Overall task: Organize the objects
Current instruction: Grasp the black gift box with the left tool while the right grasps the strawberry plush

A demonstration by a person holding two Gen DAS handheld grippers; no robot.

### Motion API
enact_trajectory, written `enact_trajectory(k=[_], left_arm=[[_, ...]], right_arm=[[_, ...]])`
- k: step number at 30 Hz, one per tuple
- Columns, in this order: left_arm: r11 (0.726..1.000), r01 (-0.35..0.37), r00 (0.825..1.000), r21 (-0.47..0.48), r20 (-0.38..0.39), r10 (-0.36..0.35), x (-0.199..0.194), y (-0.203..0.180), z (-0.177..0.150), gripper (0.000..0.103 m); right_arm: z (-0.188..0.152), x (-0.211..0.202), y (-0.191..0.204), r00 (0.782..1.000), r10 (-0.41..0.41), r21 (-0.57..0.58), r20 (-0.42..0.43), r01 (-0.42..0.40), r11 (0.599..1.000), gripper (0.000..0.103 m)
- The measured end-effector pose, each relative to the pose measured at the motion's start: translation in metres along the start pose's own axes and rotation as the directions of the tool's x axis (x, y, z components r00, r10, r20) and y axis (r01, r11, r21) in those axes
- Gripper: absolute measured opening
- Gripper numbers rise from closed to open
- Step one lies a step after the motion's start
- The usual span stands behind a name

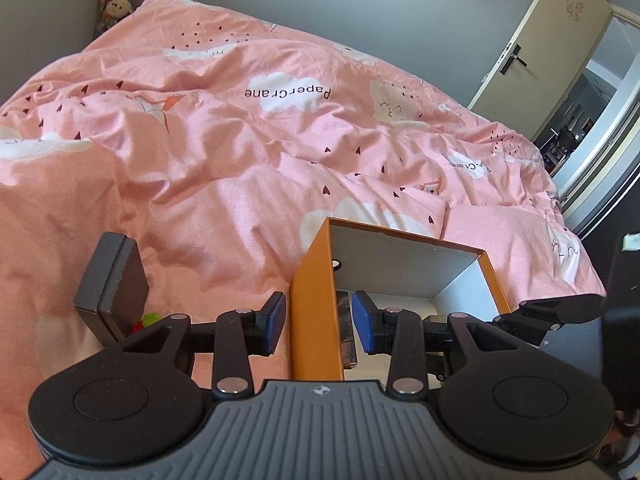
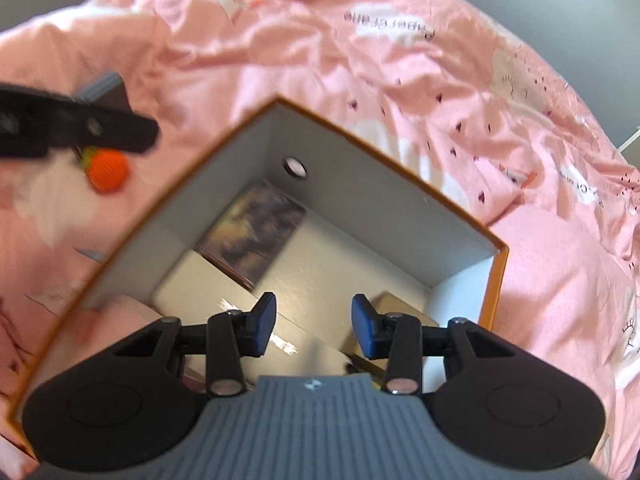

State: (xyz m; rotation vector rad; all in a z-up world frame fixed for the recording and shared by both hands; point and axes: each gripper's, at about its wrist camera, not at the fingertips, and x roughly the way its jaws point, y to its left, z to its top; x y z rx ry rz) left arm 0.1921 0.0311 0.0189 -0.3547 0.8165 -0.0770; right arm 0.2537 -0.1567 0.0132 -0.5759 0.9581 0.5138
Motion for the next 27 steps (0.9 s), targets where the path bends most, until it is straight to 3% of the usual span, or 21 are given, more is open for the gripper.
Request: enact_trajectory(k=[7, 13, 21, 27], left_arm=[[0.997, -0.055, 0.998, 0.047, 0.043, 0.053, -0.023, 0.008, 0.000, 0.043], [0.991, -0.120, 0.991, 0.058, 0.064, 0.116, -0.036, 0.030, 0.003, 0.042], [0.989, -0.148, 0.989, -0.027, 0.010, 0.148, -0.041, 0.086, 0.016, 0.043], [0.979, -0.154, 0.988, -0.132, -0.040, 0.150, -0.033, 0.126, 0.022, 0.043]], right_arm=[[0.026, -0.032, 0.027, 0.976, 0.107, 0.044, 0.190, -0.118, 0.992, 0.051], [0.044, -0.042, 0.063, 0.946, 0.144, 0.004, 0.292, -0.151, 0.989, 0.062], [0.067, -0.018, 0.089, 0.929, 0.217, -0.013, 0.298, -0.224, 0.975, 0.062], [0.083, 0.012, 0.101, 0.942, 0.246, -0.010, 0.228, -0.251, 0.968, 0.061]])
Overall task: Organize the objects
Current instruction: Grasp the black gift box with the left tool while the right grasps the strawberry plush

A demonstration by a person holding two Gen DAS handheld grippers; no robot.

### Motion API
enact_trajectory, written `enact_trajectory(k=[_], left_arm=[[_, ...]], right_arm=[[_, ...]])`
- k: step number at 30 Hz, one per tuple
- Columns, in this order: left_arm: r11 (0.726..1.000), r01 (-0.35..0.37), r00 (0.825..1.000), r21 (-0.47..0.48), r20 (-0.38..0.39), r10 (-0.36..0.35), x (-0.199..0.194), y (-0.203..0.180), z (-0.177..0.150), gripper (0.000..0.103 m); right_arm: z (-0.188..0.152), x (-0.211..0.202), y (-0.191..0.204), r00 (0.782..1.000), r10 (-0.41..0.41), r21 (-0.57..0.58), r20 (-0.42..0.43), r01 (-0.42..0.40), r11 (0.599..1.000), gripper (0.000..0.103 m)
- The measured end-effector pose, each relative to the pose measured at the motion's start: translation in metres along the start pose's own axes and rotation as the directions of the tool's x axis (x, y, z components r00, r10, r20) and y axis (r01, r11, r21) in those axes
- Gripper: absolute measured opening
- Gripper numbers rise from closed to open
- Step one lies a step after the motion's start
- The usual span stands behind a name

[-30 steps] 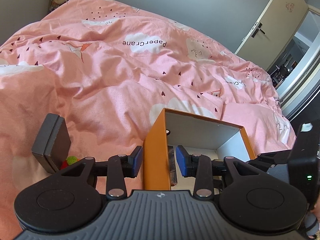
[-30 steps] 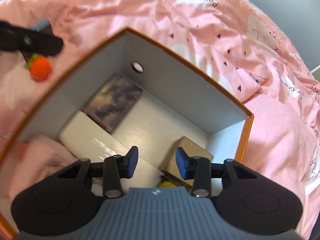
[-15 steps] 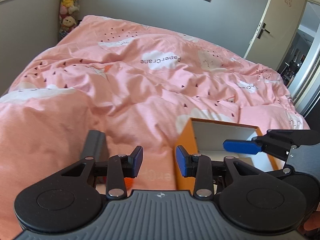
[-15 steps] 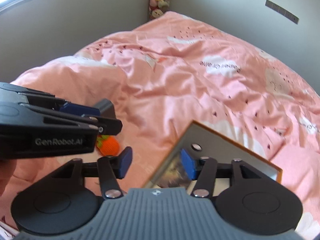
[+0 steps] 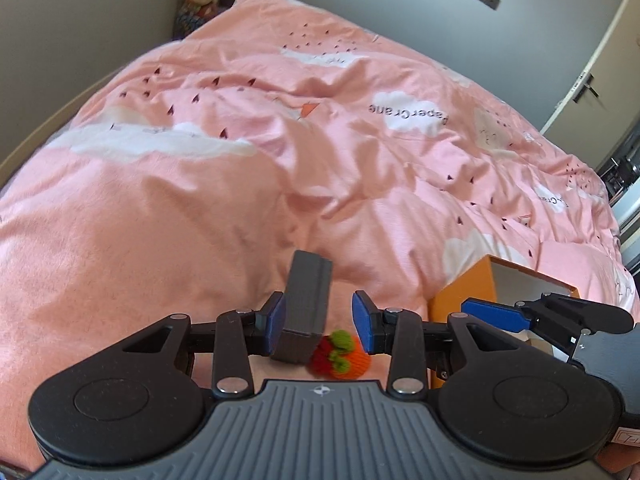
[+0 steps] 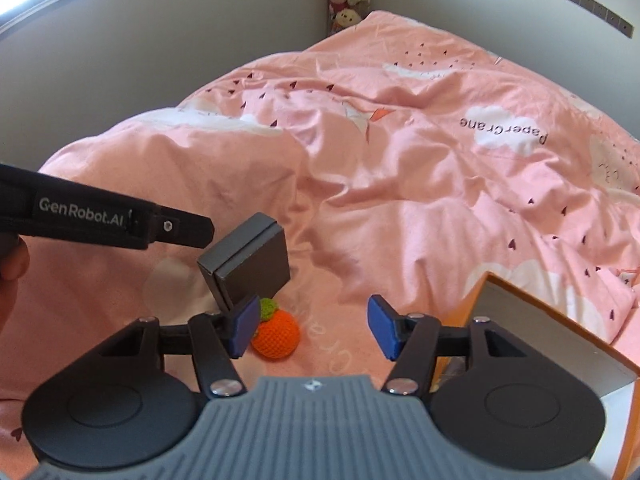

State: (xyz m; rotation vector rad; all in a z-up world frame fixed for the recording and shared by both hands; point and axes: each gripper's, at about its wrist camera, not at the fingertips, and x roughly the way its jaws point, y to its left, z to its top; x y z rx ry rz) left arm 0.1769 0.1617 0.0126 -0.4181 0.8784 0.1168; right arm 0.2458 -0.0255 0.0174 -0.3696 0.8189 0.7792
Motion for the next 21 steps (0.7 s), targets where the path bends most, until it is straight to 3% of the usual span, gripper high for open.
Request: enact_trajectory(k=[5, 9, 21], left_arm=[[1.000, -0.018, 0.999, -0.018, -0.044, 0.017, 0.021, 0.008, -0.002, 0.052], [0.999, -0.044, 0.997, 0.022, -0.066, 0.045, 0.036, 0.004, -0.004, 0.055], [0.998, -0.052, 0.993, 0.041, -0.108, 0.056, 0.063, 0.000, -0.005, 0.052]], right_arm=[[-0.001, 0.027, 0.010, 0.997, 0.049, -0.029, -0.065, -0.051, 0.998, 0.051], [-0.002, 0.048, 0.018, 0.990, 0.078, -0.063, -0.114, -0.086, 0.994, 0.050], [-0.004, 0.091, 0.019, 0.969, 0.106, -0.073, -0.223, -0.124, 0.990, 0.051]])
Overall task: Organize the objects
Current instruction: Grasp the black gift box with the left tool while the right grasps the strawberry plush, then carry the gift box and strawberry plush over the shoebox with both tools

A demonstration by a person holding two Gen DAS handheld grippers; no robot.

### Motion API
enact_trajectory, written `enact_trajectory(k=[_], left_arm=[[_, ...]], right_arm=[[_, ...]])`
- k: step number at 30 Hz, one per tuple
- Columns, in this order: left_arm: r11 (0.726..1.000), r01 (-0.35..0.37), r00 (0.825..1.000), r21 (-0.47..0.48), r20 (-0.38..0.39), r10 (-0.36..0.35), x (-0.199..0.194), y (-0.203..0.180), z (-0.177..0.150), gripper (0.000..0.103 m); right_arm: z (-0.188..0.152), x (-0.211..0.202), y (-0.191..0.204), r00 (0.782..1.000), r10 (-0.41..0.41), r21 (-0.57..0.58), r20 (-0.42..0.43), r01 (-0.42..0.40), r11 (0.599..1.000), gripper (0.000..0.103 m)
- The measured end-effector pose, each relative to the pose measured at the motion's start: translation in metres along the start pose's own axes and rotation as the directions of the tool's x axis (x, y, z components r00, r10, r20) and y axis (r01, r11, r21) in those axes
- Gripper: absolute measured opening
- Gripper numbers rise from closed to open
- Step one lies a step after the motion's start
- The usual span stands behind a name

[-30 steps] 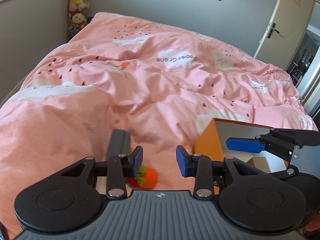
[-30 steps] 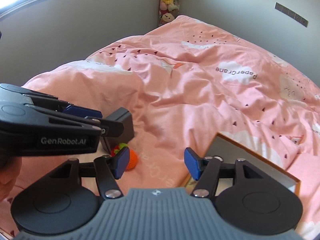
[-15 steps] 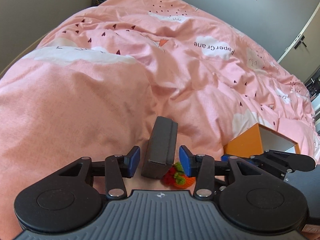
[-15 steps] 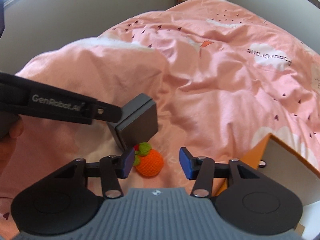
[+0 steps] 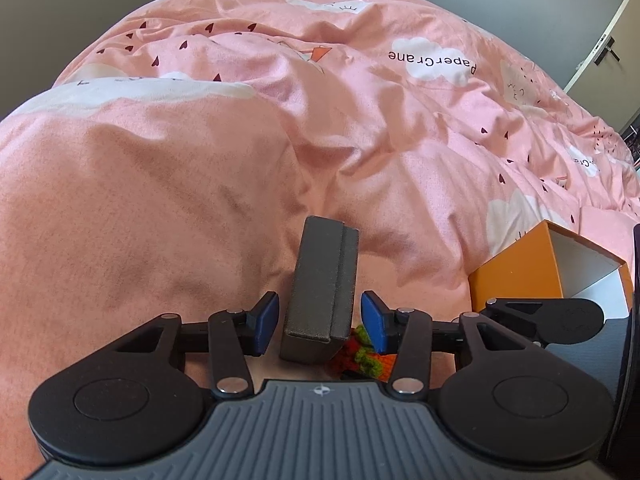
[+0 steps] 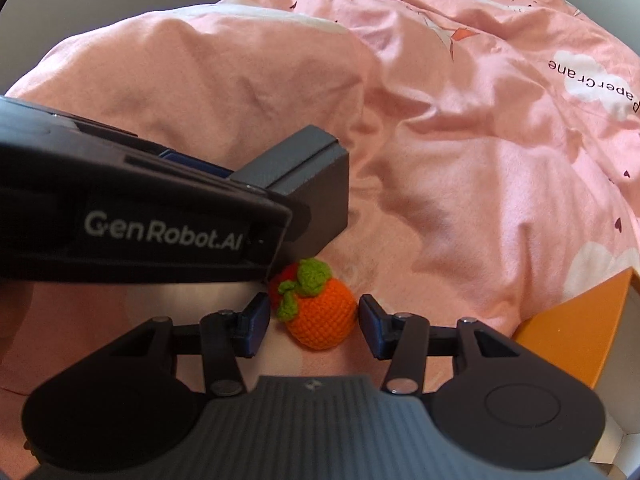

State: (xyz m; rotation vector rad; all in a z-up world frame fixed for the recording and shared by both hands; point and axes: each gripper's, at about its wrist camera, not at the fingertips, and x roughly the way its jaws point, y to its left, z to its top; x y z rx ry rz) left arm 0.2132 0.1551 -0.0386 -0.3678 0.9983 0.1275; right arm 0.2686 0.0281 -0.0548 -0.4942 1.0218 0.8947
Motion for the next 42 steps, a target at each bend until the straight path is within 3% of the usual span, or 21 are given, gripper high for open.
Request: enact_trajectory(k=[3, 13, 19, 25, 31, 37, 40, 42], left_arm=[[1.000, 0.002, 1.000, -0.013, -0.004, -0.002, 0.002, 0.002, 0.000, 0.042], [1.000, -0.013, 0.995, 0.018, 0.095, 0.011, -0.027, -0.011, -0.010, 0.040], [0.996, 0.038, 0.985, 0.084, 0.167, -0.052, -0.065, -0.035, -0.008, 0.040], [0.968, 0.112, 0.965, 0.226, 0.208, -0.160, -0.097, -0.075, -0.008, 0.041], [0.886, 0.186, 0.950, 0.424, 0.152, -0.272, -0.095, -0.136, -0.015, 0.040], [0.804, 0.222, 0.948, 0.551, 0.071, -0.310, -0.069, -0.194, -0.023, 0.038], [0.802, 0.233, 0.957, 0.550, 0.018, -0.290, -0.044, -0.211, -0.022, 0.038], [0.828, 0.260, 0.958, 0.497, -0.026, -0.286, -0.026, -0.213, -0.018, 0.038]], right_arm=[[0.001, 0.002, 0.000, 1.000, -0.010, 0.001, -0.002, 0.010, 1.000, 0.049], [-0.009, -0.034, 0.001, 0.996, -0.037, 0.056, 0.077, 0.032, 0.998, 0.044], [-0.020, -0.097, -0.001, 0.978, -0.063, 0.092, 0.199, 0.045, 0.995, 0.043], [-0.048, -0.165, -0.029, 0.944, -0.175, 0.192, 0.280, 0.124, 0.974, 0.044], [-0.090, -0.191, -0.074, 0.924, -0.307, 0.354, 0.226, 0.216, 0.910, 0.044], [-0.133, -0.204, -0.108, 0.914, -0.367, 0.430, 0.173, 0.265, 0.863, 0.044], [-0.146, -0.201, -0.118, 0.915, -0.372, 0.444, 0.156, 0.272, 0.854, 0.044], [-0.151, -0.197, -0.125, 0.917, -0.369, 0.447, 0.151, 0.269, 0.853, 0.044]])
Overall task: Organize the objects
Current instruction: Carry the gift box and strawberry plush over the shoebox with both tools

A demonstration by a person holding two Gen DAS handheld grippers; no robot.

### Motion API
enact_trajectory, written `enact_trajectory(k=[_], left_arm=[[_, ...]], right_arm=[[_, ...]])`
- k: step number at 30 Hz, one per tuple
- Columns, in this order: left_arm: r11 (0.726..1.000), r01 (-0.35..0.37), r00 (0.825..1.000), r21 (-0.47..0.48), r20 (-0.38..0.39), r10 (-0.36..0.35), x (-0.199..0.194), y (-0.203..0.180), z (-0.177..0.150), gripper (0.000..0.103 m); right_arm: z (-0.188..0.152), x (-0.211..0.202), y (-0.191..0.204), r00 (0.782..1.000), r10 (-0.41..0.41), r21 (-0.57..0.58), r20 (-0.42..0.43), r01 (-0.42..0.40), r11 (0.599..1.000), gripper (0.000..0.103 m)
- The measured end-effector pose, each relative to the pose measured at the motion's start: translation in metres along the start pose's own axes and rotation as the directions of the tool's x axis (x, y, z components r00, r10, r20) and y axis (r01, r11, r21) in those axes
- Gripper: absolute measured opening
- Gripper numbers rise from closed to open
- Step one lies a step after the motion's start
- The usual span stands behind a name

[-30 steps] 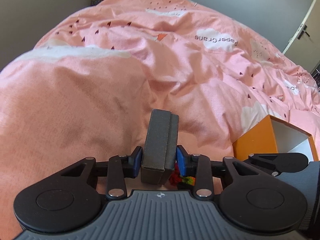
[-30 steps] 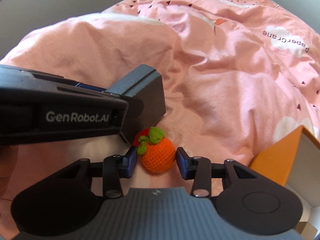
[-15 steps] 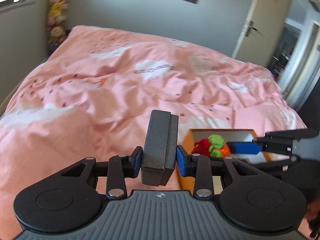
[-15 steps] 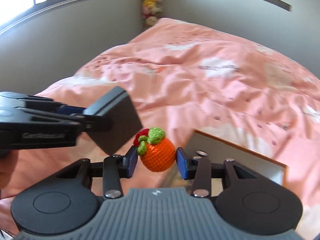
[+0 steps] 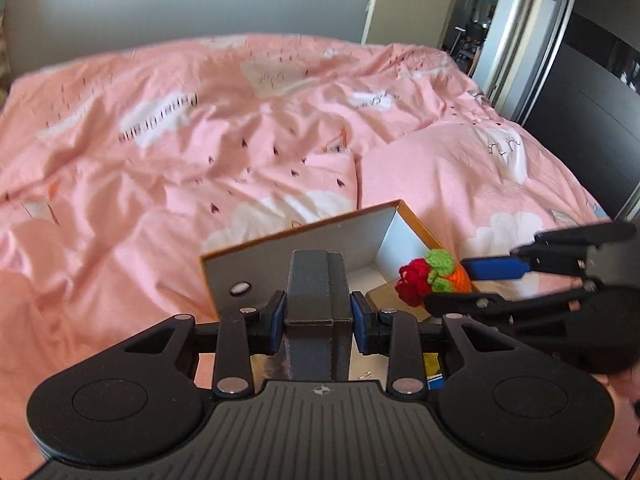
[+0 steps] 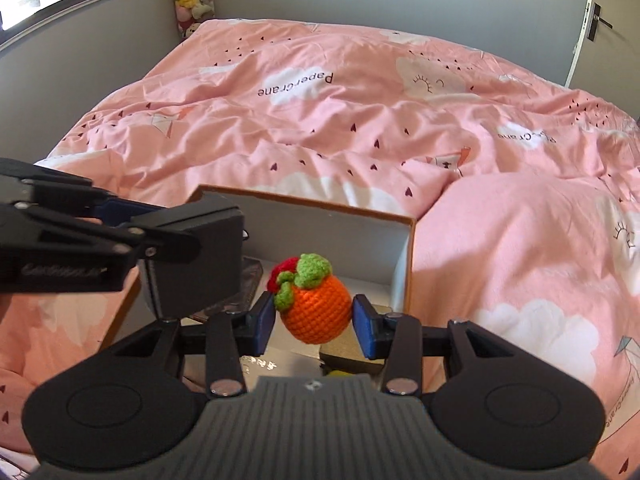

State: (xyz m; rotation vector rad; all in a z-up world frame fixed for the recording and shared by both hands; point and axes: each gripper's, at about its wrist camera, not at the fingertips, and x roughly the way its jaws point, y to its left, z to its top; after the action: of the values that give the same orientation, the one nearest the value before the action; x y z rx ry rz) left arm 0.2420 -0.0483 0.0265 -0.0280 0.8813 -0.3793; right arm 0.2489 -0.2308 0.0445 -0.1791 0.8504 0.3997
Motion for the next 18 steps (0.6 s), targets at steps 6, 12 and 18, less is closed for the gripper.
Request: enact_trajectory(k=[6, 12, 18], left_arm=[[0.984, -0.030, 0.999, -0.174, -0.047, 0.022, 0.039, 0.010, 0.001, 0.037], [0.915, -0.006, 0.999, -0.403, -0.046, -0.013, 0.063, 0.022, -0.004, 0.037], [0.859, -0.016, 0.996, -0.512, -0.088, -0.035, 0.081, 0.029, -0.015, 0.038]], right_arm=[[-0.007, 0.023, -0.006, 1.000, -0.002, -0.037, -0.025, 0.001, 0.999, 0.044], [-0.010, 0.036, -0.010, 0.999, -0.017, -0.095, -0.034, 0.014, 0.995, 0.044], [-0.014, 0.042, -0.015, 0.999, -0.024, -0.117, -0.043, 0.019, 0.993, 0.044]])
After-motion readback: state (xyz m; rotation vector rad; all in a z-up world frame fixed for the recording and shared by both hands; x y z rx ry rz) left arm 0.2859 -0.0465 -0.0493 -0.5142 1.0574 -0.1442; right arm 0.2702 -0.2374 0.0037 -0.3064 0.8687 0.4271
